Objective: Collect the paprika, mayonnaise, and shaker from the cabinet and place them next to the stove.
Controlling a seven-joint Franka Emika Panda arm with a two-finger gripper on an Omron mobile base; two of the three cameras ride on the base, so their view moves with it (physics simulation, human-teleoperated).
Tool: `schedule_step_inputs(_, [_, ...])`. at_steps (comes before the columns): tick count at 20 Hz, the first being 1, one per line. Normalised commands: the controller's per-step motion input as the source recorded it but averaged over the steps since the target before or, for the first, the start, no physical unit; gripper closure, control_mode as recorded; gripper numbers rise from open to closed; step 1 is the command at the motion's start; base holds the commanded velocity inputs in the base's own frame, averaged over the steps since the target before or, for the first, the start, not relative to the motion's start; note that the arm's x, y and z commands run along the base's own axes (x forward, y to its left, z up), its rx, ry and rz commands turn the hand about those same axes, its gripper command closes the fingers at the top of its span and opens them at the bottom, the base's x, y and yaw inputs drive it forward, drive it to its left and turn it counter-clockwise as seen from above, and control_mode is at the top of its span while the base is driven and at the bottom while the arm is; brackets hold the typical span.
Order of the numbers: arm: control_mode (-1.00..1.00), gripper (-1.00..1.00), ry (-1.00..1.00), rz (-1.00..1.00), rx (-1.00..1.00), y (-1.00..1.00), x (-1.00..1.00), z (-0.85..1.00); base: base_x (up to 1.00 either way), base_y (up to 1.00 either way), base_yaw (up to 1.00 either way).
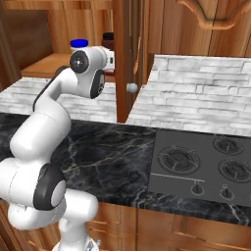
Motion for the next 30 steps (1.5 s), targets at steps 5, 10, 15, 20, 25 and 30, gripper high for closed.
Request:
schedule_step_inputs(5, [-1.0, 1.0, -0.02, -0.01, 0.0, 0.07, -0.56, 0.0, 0.0, 0.0, 0.0])
schedule_step_inputs(10, [-1.0, 1.0, 0.0, -0.14, 0.0, 0.47, -0.28, 0.0, 0.0, 0.0, 0.0])
schedule_step_inputs(15, [-1.0, 1.0, 0.0, -0.39, 0.01, 0.45, -0.16, -0.21, 0.0, 0.0, 0.0])
schedule_step_inputs(20, [-1.0, 1.0, 0.01, -0.36, 0.05, 0.01, -0.46, -0.55, 0.0, 0.0, 0.0])
schedule_step_inputs(25, [-1.0, 1.0, 0.01, -0.28, 0.04, -0.01, -0.44, -0.65, 0.0, 0.0, 0.0])
schedule_step_inputs(30, [-1.0, 1.0, 0.07, -0.18, 0.03, -0.04, 0.1, -0.57, 0.0, 0.0, 0.0])
